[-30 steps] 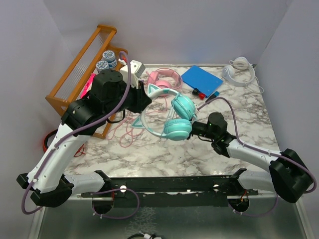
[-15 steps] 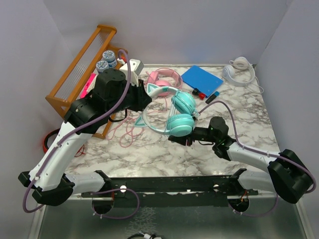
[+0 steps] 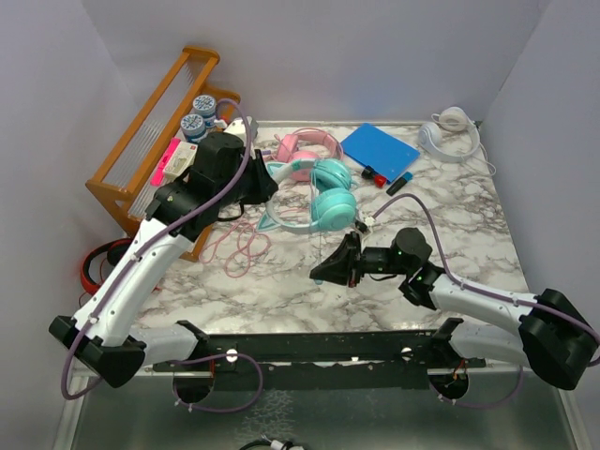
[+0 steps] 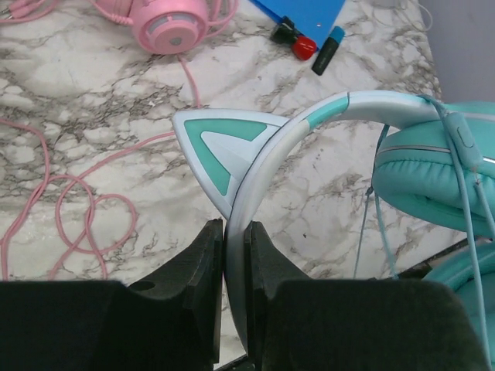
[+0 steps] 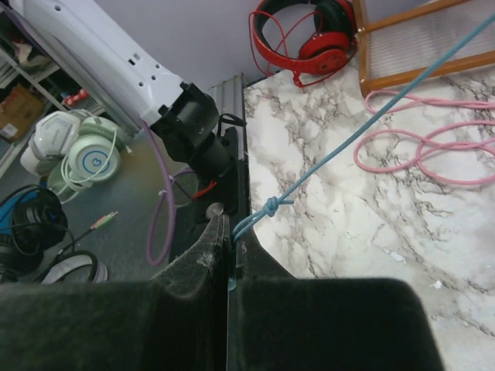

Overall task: Wrap the headphones
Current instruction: Wrap the headphones cable around the headphones.

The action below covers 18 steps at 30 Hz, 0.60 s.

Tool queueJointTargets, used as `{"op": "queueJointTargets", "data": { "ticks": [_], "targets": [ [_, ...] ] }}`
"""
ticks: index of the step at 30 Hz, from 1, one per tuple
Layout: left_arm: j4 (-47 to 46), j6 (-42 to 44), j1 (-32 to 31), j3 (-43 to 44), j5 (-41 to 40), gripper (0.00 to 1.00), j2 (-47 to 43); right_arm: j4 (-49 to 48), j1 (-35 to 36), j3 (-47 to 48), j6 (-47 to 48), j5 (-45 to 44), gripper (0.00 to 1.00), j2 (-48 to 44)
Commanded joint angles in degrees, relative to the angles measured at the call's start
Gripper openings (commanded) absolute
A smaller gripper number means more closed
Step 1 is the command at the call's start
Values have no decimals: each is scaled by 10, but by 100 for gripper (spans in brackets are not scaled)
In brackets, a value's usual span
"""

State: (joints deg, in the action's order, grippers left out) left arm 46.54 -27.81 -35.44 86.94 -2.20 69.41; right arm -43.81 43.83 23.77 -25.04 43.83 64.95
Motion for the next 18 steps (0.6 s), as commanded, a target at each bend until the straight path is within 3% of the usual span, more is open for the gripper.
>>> {"op": "queueJointTargets", "data": {
  "ticks": [1, 6, 18],
  "targets": [
    [-112, -55, 65, -51, 62, 0, -10, 16, 24, 21, -23, -15, 1, -16],
    [-134, -88, 101, -87, 44, 0, 7, 37, 45, 19, -28, -38, 1, -38],
    [-208, -138, 103, -197, -41, 0, -27, 96, 49, 83, -59, -95, 2, -15]
  ]
}}
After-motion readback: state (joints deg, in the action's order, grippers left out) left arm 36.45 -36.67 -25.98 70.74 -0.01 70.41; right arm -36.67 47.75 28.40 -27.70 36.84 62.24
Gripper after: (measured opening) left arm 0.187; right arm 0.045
